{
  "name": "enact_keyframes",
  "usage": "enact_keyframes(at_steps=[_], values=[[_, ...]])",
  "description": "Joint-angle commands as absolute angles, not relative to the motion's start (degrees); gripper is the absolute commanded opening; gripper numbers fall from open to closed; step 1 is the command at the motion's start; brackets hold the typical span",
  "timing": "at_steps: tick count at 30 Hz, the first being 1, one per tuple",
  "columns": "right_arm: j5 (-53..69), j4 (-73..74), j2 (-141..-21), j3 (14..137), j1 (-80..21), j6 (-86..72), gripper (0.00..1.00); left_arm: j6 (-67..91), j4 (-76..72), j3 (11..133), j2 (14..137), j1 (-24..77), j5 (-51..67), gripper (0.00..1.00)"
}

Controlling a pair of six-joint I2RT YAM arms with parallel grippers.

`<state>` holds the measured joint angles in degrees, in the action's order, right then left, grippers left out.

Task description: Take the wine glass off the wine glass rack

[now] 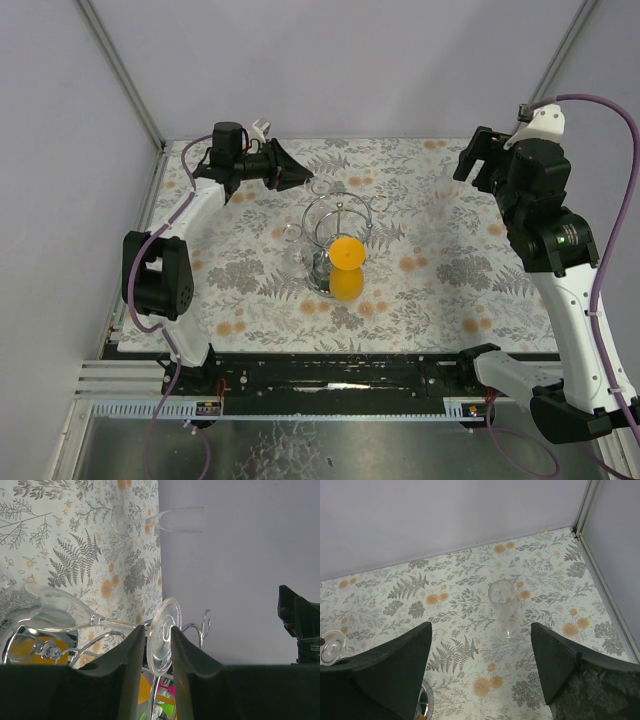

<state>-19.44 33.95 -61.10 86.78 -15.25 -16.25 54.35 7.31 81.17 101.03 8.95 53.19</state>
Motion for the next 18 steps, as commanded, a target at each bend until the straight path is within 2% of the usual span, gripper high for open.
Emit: enact_keyframes(at_steps=[1,8,12,14,18], values=[[-20.6,31.6,-59.9,86.7,-15.2,-15.3,0.86,53.5,6.1,80.6,100.6,8.7,55.4,0.26],[-21.1,31.6,-59.2,86.1,-15.2,-15.4,0.86,53.4,6.2,80.3,100.4,8.8,56.1,0.22],[-21.5,31.6,-58.8,85.7,-15.2,-15.4,0.86,53.4,6.2,80.3,100.4,8.8,56.2,0.13],[-21.7,31.6,-58.7,85.5,-15.2,-15.4,0.87,53.4,6.2,80.2,100.4,8.8,56.2,0.02],[-21.9,31.6,-58.5,85.3,-15.2,-15.4,0.87,53.6,6.2,80.1,100.0,8.9,56.3,0.0]])
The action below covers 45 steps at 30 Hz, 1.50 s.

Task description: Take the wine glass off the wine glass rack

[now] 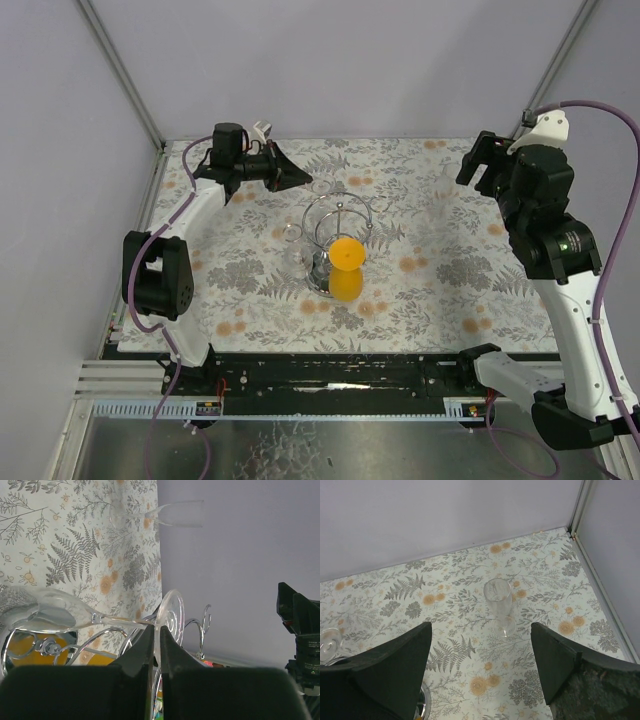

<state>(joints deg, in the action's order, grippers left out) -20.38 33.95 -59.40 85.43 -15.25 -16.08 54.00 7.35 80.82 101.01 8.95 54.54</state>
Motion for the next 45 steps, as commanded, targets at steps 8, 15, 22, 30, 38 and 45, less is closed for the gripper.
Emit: enact_keyframes(at_steps=[8,15,22,30,38,45], values=[[-21.7,31.6,-58.4,84.9,-15.2,-15.5,0.87,56.3,4.1,80.0,98.5,8.9,56.6,0.0],[-21.6,31.6,-58.4,85.0,-15.2,-15.7,0.87,59.6,0.4,80.4,98.7,8.9,57.0,0.0],[-21.9,31.8,-58.4,85.3,-15.2,-15.6,0.88,61.4,-2.5,82.2,100.4,8.8,57.5,0.0],[-22.1,31.7,-58.2,85.2,-15.2,-15.0,0.99,61.3,-3.1,84.4,102.6,8.8,56.7,0.0],[-22.6,31.8,-57.9,85.4,-15.3,-14.8,0.99,61.1,-3.1,85.3,103.2,7.2,56.5,0.0],[-22.6,31.8,-58.3,85.8,-15.2,-14.8,0.99,61.6,-3.2,84.1,102.2,5.6,57.3,0.0]])
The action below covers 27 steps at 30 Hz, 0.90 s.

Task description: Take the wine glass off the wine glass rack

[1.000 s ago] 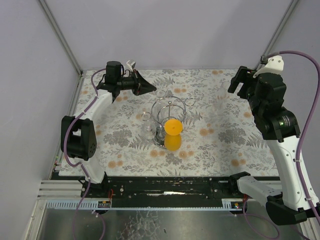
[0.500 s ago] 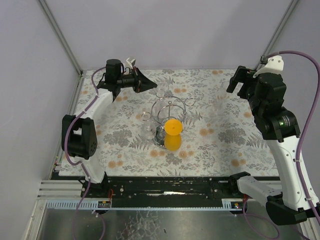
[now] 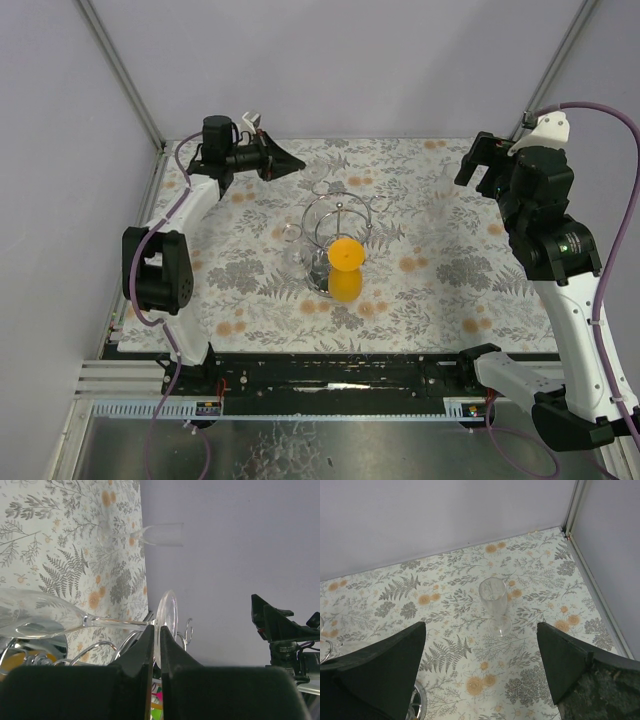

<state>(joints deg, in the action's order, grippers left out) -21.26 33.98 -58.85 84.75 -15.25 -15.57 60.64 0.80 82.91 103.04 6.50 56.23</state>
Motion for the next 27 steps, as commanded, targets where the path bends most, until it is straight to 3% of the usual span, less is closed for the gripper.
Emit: enact_keyframes(at_steps=[1,7,14,27], values=[[-22.5,31.8,-58.4,85.8,-15.2,-14.9,0.99,61.5,-3.2,84.0,102.0,5.5,57.3,0.0],[-22.3,31.8,-58.7,86.2,-15.2,-15.0,0.99,60.5,-3.4,85.0,102.0,4.9,57.3,0.0],[-21.3,33.8,-59.8,88.4,-15.2,-15.5,0.99,48.6,5.4,94.2,100.0,4.8,54.7,0.0],[-9.8,45.0,-73.6,105.2,-14.5,-21.0,0.99,19.5,15.7,106.4,92.7,9.2,46.4,0.0]])
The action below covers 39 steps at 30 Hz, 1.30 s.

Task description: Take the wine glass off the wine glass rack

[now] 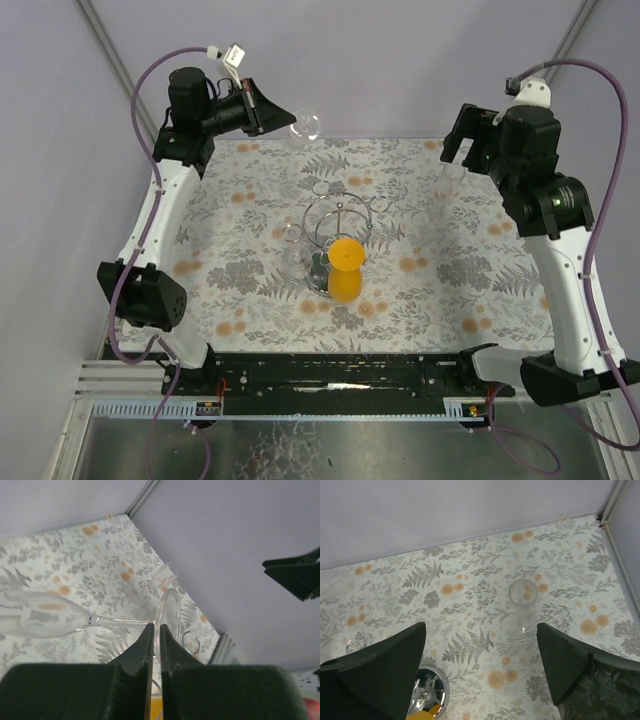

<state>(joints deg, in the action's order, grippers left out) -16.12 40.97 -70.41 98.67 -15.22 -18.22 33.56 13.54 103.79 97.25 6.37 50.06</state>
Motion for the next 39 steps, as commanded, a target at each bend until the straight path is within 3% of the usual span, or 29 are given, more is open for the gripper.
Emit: enact_keyframes(at_steps=[1,7,17,28,39], values=[[-7.8,46.1,-74.7,106.8,-13.8,-21.8,0.99,16.8,16.0,106.2,91.8,10.3,45.6,0.0],[12.4,48.2,-78.7,112.6,-3.8,-29.7,0.99,3.8,17.1,104.3,86.7,18.2,41.5,0.0],[41.7,36.5,-77.1,103.5,8.3,-44.7,0.99,-10.8,21.4,99.6,80.8,31.6,40.1,0.0],[58.9,19.9,-73.3,86.8,8.3,-59.9,1.0,-19.7,25.9,94.6,77.1,42.8,39.4,0.0],[63.4,16.4,-70.6,76.8,6.8,-62.7,0.99,-33.9,30.5,91.6,74.7,51.0,36.0,0.0]])
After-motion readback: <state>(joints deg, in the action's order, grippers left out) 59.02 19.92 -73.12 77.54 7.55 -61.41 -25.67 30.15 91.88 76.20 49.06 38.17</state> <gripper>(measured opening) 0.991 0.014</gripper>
